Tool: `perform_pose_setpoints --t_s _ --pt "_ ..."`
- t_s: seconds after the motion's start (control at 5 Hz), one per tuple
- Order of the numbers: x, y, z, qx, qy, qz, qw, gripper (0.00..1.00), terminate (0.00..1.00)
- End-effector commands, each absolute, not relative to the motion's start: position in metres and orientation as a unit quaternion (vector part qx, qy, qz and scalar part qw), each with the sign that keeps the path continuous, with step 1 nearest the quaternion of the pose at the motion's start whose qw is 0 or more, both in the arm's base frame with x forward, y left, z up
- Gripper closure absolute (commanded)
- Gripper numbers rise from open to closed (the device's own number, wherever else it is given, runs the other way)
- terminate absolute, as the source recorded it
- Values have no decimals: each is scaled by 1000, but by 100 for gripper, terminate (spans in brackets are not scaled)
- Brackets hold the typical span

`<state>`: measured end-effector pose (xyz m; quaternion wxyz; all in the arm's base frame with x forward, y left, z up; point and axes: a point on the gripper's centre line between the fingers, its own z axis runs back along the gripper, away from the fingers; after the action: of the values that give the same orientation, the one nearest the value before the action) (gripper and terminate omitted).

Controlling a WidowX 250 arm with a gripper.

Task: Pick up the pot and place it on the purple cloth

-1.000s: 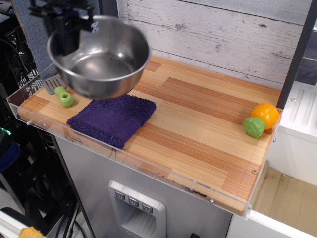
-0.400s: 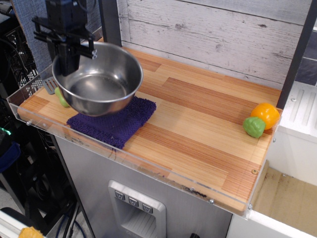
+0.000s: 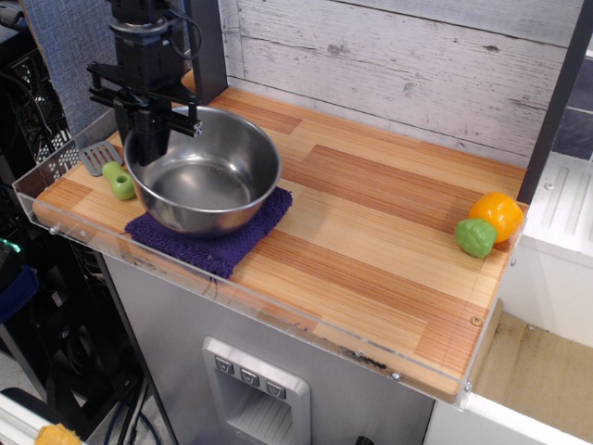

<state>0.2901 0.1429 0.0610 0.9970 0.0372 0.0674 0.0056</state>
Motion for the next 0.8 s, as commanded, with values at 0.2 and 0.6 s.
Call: perform_pose_setpoints --t_s 0.2,0.6 --pt "289 144 73 29 65 5 997 0 0" --pt "291 144 98 15 53 -1 998 0 0"
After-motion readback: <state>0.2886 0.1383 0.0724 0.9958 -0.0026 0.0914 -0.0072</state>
